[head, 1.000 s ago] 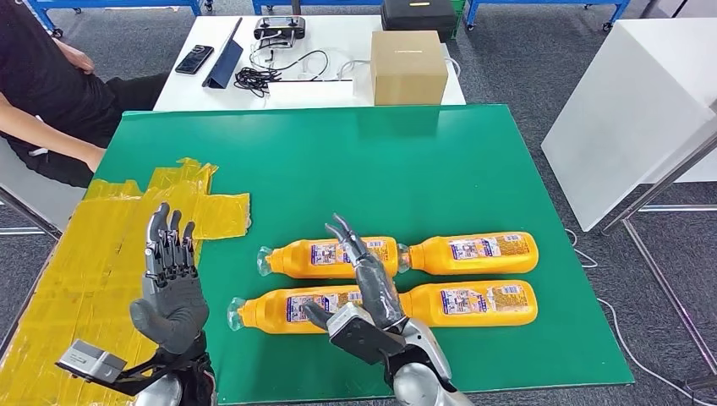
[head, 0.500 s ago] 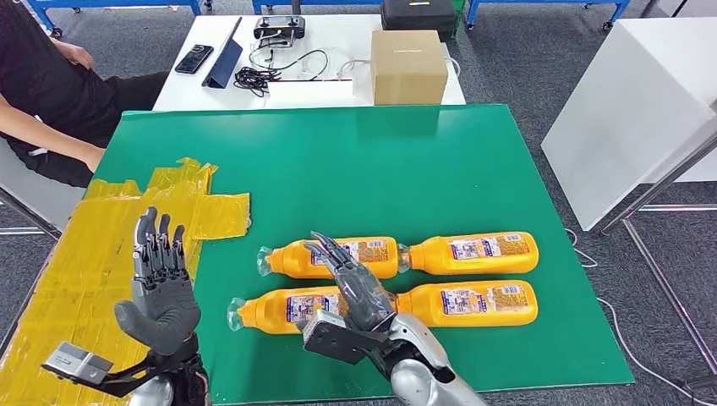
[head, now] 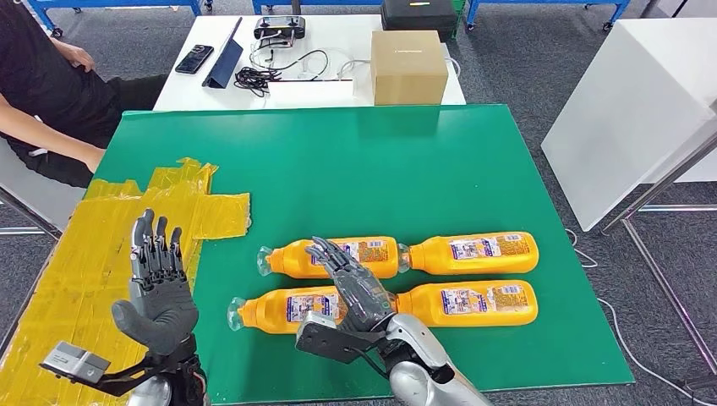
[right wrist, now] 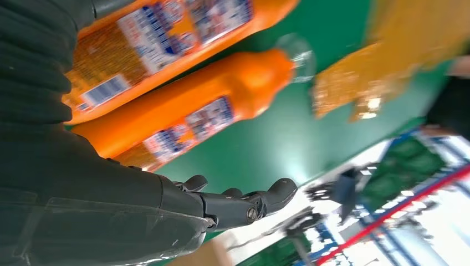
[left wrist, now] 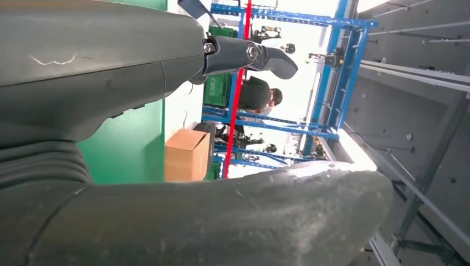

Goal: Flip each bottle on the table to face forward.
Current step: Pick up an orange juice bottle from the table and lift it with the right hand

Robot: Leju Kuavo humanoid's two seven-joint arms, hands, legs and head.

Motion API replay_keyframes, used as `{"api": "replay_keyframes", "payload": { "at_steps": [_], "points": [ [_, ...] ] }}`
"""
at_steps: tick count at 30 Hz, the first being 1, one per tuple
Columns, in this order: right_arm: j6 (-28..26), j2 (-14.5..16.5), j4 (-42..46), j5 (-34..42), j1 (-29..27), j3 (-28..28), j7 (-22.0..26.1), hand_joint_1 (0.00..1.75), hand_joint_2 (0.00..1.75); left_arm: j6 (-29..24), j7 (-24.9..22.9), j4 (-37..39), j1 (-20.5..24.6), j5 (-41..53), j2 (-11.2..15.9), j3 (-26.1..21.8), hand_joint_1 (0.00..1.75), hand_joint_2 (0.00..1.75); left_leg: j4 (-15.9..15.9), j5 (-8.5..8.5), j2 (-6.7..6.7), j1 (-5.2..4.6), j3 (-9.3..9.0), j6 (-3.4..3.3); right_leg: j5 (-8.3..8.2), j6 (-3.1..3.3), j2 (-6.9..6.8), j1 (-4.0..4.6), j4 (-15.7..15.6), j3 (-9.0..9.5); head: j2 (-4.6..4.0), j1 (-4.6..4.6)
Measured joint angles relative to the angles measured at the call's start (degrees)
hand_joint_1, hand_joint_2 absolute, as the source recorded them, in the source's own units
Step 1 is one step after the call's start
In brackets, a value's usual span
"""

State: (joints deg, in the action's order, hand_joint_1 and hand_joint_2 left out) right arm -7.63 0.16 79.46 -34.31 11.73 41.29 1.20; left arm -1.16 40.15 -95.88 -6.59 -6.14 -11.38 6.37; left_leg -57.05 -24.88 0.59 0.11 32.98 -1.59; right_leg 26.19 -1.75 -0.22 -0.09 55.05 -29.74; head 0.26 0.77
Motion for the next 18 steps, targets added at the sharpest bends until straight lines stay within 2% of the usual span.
{"api": "replay_keyframes", "payload": {
  "at_steps": [3, 8, 18],
  "points": [
    [0.2, -0.4, -0.2, -3.3, 0.3, 0.5, -4.3, 0.00, 1.75, -0.3, 0.0, 0.2, -0.1, -0.4, -0.1, -0.7, 0.00, 0.00, 0.0, 0.00, -0.01, 0.00, 0.00, 0.00, 0.00, 0.00, 0.00, 0.00, 0.0, 0.00, 0.00, 0.00],
    [5.5, -1.2, -1.0, -5.9, 1.8, 2.9, -10.3, 0.00, 1.75, 0.0, -0.2, 0.2, -0.2, -1.6, -0.2, -1.9, 0.00, 0.00, 0.0, 0.00, -0.01, 0.00, 0.01, 0.00, 0.00, 0.00, 0.00, 0.01, 0.0, -0.02, 0.00, -0.01],
    [6.7, -2.2, -2.3, -6.1, 3.4, 5.5, -11.2, 0.00, 1.75, 0.1, -0.3, 0.6, -0.2, -1.9, -0.3, -3.1, 0.00, 0.00, 0.0, 0.00, 0.00, 0.00, 0.01, 0.00, 0.00, 0.00, 0.00, 0.00, 0.0, -0.02, 0.00, 0.00]
  ]
}}
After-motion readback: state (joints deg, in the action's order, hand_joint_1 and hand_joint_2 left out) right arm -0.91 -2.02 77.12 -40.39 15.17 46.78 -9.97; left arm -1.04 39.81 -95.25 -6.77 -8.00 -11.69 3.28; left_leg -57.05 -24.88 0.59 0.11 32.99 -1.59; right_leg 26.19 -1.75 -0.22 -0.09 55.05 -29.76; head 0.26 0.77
